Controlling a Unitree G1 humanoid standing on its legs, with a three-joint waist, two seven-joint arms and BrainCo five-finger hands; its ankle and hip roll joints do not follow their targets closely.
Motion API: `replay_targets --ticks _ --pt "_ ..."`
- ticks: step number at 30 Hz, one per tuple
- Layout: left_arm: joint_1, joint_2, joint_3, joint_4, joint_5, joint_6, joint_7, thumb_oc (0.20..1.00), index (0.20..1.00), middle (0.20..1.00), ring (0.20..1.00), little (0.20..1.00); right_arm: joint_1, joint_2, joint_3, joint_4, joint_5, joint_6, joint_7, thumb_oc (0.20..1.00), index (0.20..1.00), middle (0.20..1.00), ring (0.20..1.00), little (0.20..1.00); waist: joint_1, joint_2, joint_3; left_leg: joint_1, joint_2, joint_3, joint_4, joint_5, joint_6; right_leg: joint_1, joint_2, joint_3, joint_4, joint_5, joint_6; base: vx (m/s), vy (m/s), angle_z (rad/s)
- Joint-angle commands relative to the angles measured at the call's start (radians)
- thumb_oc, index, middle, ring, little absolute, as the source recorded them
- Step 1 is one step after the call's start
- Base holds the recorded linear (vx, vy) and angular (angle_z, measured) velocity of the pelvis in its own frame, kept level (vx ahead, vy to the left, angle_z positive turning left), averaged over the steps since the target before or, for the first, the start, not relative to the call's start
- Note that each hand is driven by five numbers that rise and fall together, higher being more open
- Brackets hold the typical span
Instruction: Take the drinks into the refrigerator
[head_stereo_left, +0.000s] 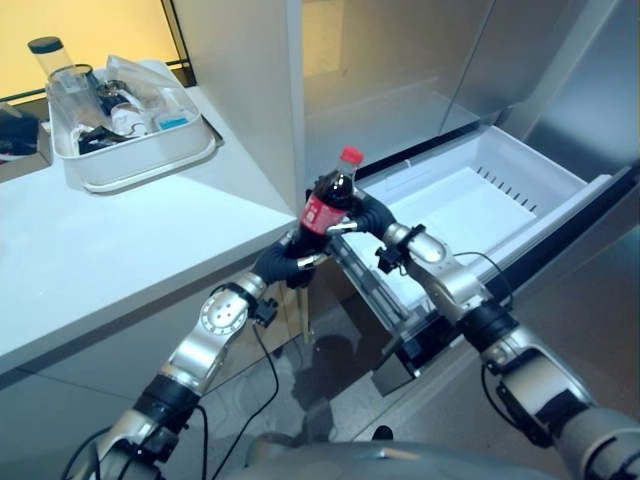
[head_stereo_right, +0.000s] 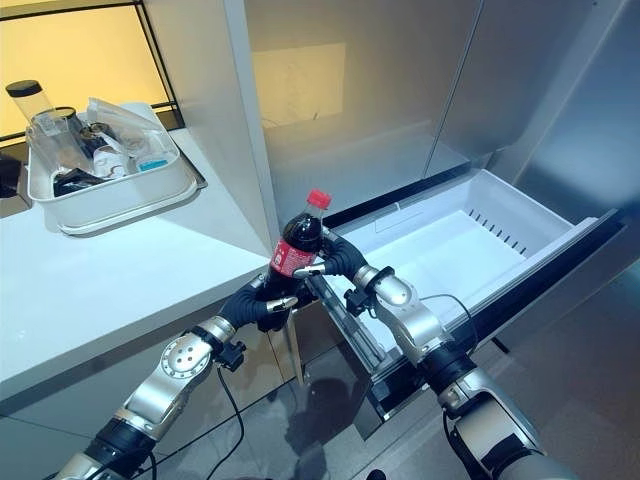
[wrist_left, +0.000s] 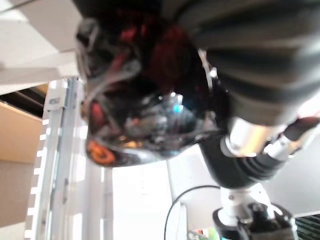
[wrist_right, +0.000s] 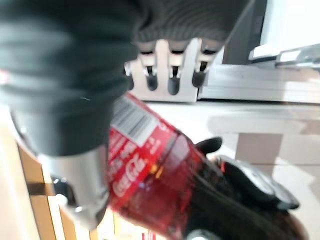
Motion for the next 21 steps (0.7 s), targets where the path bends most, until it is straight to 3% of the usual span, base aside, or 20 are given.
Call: replay_targets --ticks 1,9,20,21 --pt "-0.196 -0.033 -0.074 -0.158 -0.059 -0.119 -0.045 0.200 0.200 0.200 0.200 0.200 -0.144 0.025 0.021 0.007 -0.001 -0.036 -0.033 0.200 0.200 0.200 0.200 0.200 0.034 -0.033 -0.014 -0.045 -0.050 -0.021 -0.006 -0.018 0.035 0.098 0.007 -0.013 0.039 -0.107 0.047 0.00 0.000 0.00" --pt "-0.177 -0.046 -0.077 -0.128 -0.076 -0.105 -0.056 0.200 0.200 0.200 0.200 0.200 -0.072 0.051 -0.035 -0.031 -0.076 -0.056 -0.093 0.200 0.200 0.200 0.200 0.200 0.032 -0.027 -0.013 -0.051 -0.057 -0.027 -0.006 -0.017 0.040 0.096 0.000 -0.018 0.039 -0.104 0.049 0.00 0.000 0.00" --pt "-0.181 -0.065 -0.087 -0.084 -0.073 -0.094 -0.046 0.200 0.200 0.200 0.200 0.200 -0.020 0.061 -0.080 -0.031 -0.069 -0.066 -0.129 0.200 0.200 0.200 0.200 0.200 0.020 -0.024 -0.015 -0.050 -0.057 -0.023 -0.006 -0.016 0.041 0.093 0.000 -0.007 0.034 -0.100 0.050 0.00 0.000 0.00" --pt "-0.178 -0.064 -0.088 -0.079 -0.069 -0.094 -0.046 0.351 0.351 0.351 0.351 0.351 -0.015 0.059 -0.085 -0.031 -0.068 -0.067 -0.132 0.200 0.200 0.200 0.200 0.200 0.020 -0.023 -0.015 -0.050 -0.057 -0.022 -0.006 -0.015 0.041 0.093 0.000 -0.007 0.033 -0.099 0.049 0.00 0.000 0.00"
